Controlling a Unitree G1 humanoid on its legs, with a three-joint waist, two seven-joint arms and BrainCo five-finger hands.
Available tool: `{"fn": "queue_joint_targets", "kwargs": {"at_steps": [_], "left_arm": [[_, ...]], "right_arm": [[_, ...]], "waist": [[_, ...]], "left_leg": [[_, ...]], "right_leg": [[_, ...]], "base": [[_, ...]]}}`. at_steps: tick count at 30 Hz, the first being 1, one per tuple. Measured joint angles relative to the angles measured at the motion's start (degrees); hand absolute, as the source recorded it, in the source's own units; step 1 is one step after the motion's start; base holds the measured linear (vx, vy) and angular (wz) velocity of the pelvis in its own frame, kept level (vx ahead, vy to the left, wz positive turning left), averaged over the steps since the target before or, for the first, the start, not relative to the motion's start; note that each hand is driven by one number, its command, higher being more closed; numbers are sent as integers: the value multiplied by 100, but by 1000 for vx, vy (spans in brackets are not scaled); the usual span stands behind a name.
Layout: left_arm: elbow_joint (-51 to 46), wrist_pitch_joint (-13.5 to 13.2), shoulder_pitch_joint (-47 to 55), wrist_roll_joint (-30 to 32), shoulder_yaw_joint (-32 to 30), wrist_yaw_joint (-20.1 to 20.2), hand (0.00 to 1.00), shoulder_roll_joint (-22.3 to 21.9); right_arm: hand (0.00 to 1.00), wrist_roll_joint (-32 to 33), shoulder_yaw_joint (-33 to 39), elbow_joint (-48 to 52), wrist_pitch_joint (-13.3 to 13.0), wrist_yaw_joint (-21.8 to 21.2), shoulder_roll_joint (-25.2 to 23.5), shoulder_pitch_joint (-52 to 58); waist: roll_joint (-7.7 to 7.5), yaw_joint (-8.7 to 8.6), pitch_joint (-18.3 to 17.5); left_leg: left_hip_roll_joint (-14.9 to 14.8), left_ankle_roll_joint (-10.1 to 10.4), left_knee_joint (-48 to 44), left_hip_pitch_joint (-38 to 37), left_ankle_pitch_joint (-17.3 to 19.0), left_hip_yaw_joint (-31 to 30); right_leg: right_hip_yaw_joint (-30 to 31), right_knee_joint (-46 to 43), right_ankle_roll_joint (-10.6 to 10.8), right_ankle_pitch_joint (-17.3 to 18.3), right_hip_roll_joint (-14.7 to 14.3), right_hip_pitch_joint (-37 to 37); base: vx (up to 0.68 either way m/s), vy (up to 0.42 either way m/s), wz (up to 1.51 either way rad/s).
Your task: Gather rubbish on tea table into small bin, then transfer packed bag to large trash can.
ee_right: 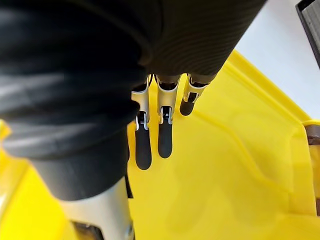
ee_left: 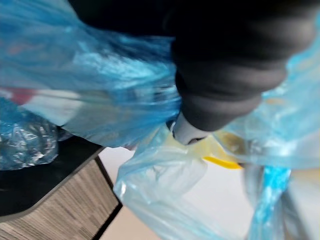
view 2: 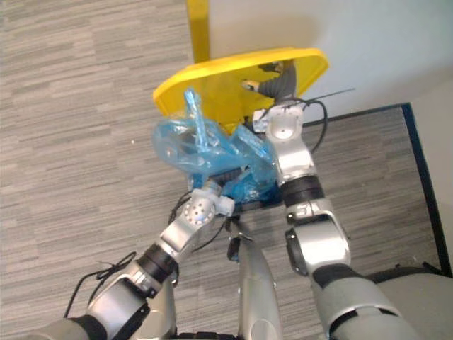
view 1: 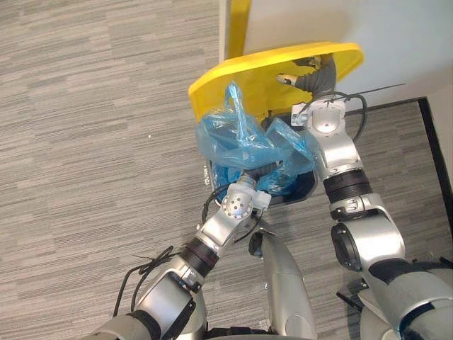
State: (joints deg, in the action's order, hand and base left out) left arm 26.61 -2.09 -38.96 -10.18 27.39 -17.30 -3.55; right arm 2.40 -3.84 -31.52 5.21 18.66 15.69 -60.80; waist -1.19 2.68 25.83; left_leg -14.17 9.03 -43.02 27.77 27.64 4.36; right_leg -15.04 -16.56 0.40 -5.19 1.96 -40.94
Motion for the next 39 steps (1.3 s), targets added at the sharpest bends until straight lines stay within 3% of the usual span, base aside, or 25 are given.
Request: {"fn": "queue_joint_targets", "kwargs": {"at_steps": [1, 2, 5, 12, 20, 25, 33, 39], "left_arm": [[116, 21, -85, 14, -86, -7, 100, -9], [171, 27, -112, 23, -150, -11, 0, -8], [668, 83, -254, 235, -406, -35, 0, -7], [1575, 528, -421, 889, -1186, -148, 0, -11], [1584, 563, -588, 1325, -1527, -163, 0, -67], [1751, 783, -599, 1917, -1721, -154, 0, -87], [1797, 908, -526, 2078, -1971, -163, 0, -98], [1417, 894, 112, 2120, -1968, -272, 0, -48]], "right_arm": [[0, 6, -64, 115, 0, 3, 6, -10], [0, 9, -113, 170, 0, 4, 5, -19], [0, 102, -319, 200, -5, 5, 13, -273], [0, 271, -581, 589, -125, -6, 2, -515], [0, 331, -599, 534, -125, -45, 0, -570], [0, 327, -610, 262, -130, -109, -54, -750], [0, 204, -587, -303, -122, -259, -252, -530], [0, -30, -529, -297, -143, -398, -442, 295]], "waist": [[-24, -4, 13], [-46, -16, 25], [-102, -99, 55], [-222, -278, 183], [-221, -295, 182], [-220, -322, 180], [-207, -292, 165], [-193, -189, 17]], "left_leg": [[-22, 15, -25, 54, 10, 7], [-24, 15, -27, 76, 10, 10], [-55, 28, -86, 262, 17, 3], [-156, 62, -232, 594, 36, -4], [-199, 63, -236, 610, 36, -7], [-203, 66, -237, 586, 34, -19], [-136, 42, -178, 188, 19, -145], [7, -60, 225, -246, -118, -187]], "right_leg": [[-6, 2, 2, 0, -18, -54], [-6, 1, 2, -1, -22, -82], [-4, 3, -1, -21, -52, -247], [-17, -11, -14, -78, -132, -532], [-32, -12, -22, -78, -144, -533], [-55, -26, -24, -77, -142, -501], [-150, -67, -41, -23, -65, -53], [-207, 8, -21, 34, 59, 304]], "base": [[-14, -54, -7], [-15, -55, -4], [-10, -56, -3], [-5, -56, -3], [0, -41, 1], [5, -36, 1], [-13, -26, 9], [-4, -41, 13]]}}
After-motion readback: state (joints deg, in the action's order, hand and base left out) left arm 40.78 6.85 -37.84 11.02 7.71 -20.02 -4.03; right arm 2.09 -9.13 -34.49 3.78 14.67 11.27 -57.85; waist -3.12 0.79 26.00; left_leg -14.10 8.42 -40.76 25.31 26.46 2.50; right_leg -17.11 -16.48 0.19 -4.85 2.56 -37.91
